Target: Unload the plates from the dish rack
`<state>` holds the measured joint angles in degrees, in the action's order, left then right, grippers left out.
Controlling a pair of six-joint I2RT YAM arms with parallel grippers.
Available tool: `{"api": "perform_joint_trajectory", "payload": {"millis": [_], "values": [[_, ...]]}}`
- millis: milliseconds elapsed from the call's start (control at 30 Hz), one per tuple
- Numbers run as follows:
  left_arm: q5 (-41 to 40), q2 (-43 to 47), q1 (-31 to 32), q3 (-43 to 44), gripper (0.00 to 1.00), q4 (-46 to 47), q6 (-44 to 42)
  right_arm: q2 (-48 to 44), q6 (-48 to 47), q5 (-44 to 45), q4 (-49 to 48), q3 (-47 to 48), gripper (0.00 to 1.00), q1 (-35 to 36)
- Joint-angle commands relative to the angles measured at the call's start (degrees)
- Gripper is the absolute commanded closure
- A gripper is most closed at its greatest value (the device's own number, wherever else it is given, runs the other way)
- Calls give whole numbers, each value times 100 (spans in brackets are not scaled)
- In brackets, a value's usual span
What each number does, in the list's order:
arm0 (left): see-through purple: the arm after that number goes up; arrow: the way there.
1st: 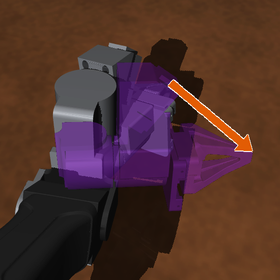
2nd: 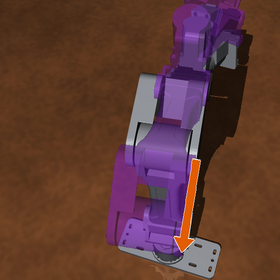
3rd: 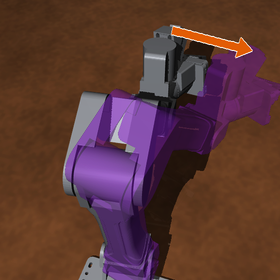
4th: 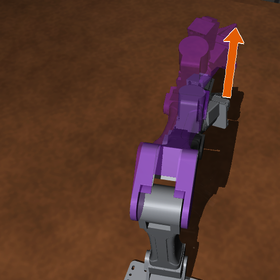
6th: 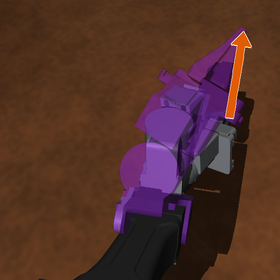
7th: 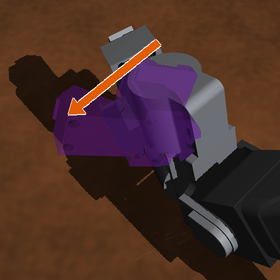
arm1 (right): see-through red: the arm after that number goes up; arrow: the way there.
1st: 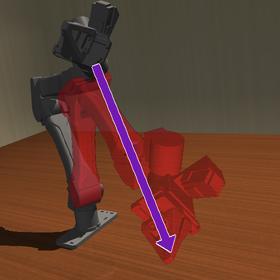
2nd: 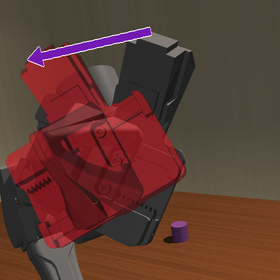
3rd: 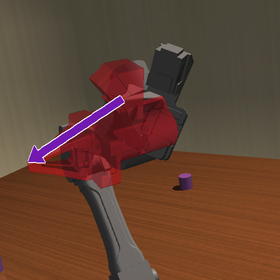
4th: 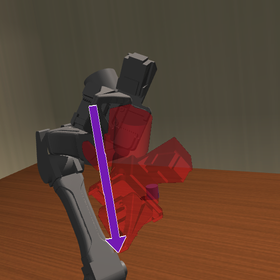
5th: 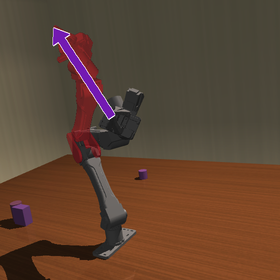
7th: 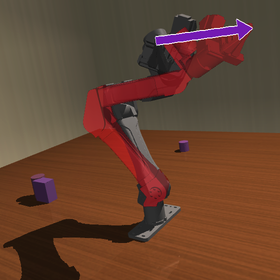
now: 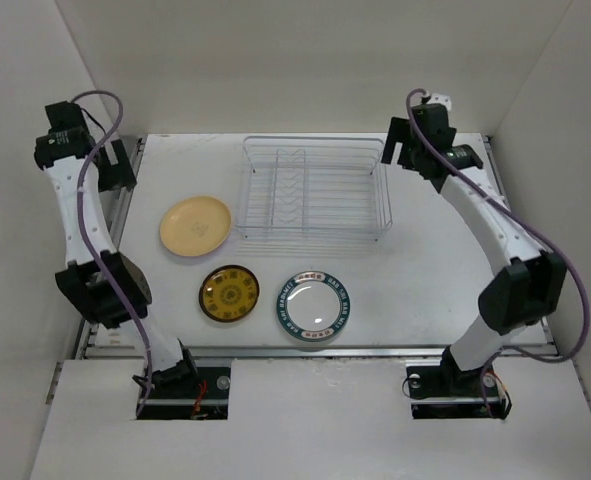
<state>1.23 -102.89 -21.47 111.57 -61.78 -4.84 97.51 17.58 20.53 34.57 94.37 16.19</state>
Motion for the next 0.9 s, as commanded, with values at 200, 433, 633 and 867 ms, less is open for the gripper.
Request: {"api": "perform_joint_trajectory", "payload": {"millis": [200, 433, 633, 867], "values": [[-3820, 1587, -23, 339, 0, 411, 169, -1752, 939, 1373, 1490, 179, 0, -10], [-3684, 2501, -23, -249, 0, 412, -404, -2912, 1160, 1946, 2221, -49, 0, -10], [-3288, 2993, -23, -583, 0, 299, -272, -3694, 1160, 1445, 2221, -155, 0, -10], [-2945, 3179, -23, -707, 0, 236, -219, -4240, 1107, 996, 2116, -410, 0, -10]]}}
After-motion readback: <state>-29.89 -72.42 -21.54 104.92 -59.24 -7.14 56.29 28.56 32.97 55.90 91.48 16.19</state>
